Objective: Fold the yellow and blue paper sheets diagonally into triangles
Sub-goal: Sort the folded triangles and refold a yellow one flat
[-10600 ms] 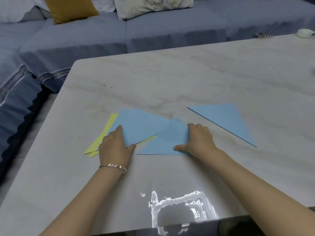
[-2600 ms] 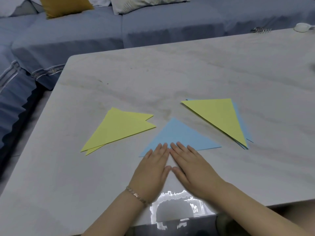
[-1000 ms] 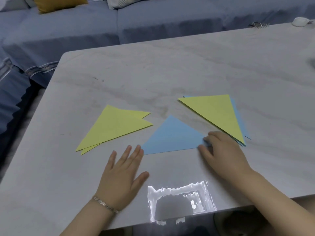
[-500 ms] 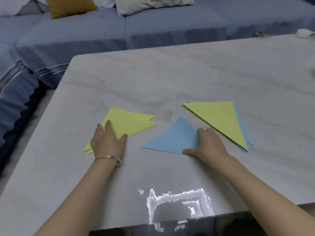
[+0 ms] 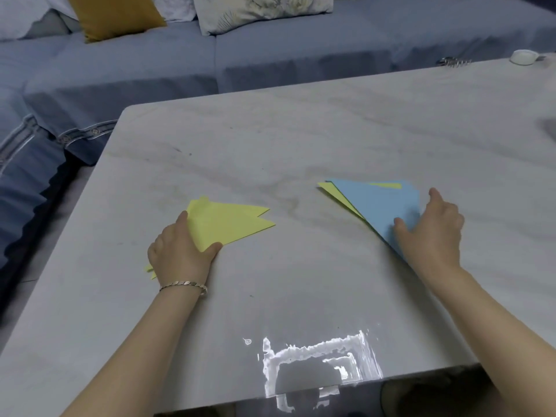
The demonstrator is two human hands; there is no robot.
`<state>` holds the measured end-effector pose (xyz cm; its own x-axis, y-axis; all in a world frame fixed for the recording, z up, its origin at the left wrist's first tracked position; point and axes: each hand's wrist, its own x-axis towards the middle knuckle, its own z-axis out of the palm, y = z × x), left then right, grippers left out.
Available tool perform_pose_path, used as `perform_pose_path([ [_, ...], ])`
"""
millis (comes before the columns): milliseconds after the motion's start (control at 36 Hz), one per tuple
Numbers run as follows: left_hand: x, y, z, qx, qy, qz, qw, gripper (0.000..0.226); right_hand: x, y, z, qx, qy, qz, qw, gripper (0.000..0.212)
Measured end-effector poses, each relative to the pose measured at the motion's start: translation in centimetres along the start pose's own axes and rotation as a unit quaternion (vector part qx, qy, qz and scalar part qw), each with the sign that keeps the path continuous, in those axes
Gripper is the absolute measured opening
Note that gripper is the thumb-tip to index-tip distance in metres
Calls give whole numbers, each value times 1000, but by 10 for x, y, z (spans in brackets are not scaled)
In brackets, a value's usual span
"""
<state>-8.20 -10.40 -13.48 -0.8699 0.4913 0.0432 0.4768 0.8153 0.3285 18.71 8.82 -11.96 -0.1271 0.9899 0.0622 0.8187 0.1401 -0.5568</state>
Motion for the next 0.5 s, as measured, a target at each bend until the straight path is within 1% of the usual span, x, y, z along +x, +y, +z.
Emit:
perform_pose_path([
  [56, -4, 1, -2, -14, 15, 10, 1000, 74, -10, -4, 3, -6, -7, -54, 998, 58],
  [83, -6, 1, -3, -32, 24, 15, 999, 69, -15, -6, 6, 3, -21, -82, 996, 51],
  [167, -12, 5, -10, -132, 35, 17, 990, 37, -29, -14, 14, 47, -83, -147, 984, 35],
  [222, -17, 12, -15, -183, 29, 52, 981, 17, -37, -22, 18, 71, -108, -188, 974, 30],
  [278, -24, 20, -20, -243, 4, 102, 965, 6, -43, -32, 19, 94, -115, -227, 963, 31],
  [333, -32, 30, -25, -291, -42, 156, 943, 23, -48, -40, 19, 121, -111, -262, 951, 40],
  [389, -40, 40, -25, -317, -99, 194, 923, 34, -50, -46, 17, 146, -116, -282, 941, 52],
  [444, -47, 47, -18, -327, -125, 218, 911, 33, -52, -47, 15, 152, -133, -285, 937, 57],
  [500, -52, 53, -10, -326, -136, 232, 906, 21, -54, -43, 17, 148, -151, -275, 938, 55],
])
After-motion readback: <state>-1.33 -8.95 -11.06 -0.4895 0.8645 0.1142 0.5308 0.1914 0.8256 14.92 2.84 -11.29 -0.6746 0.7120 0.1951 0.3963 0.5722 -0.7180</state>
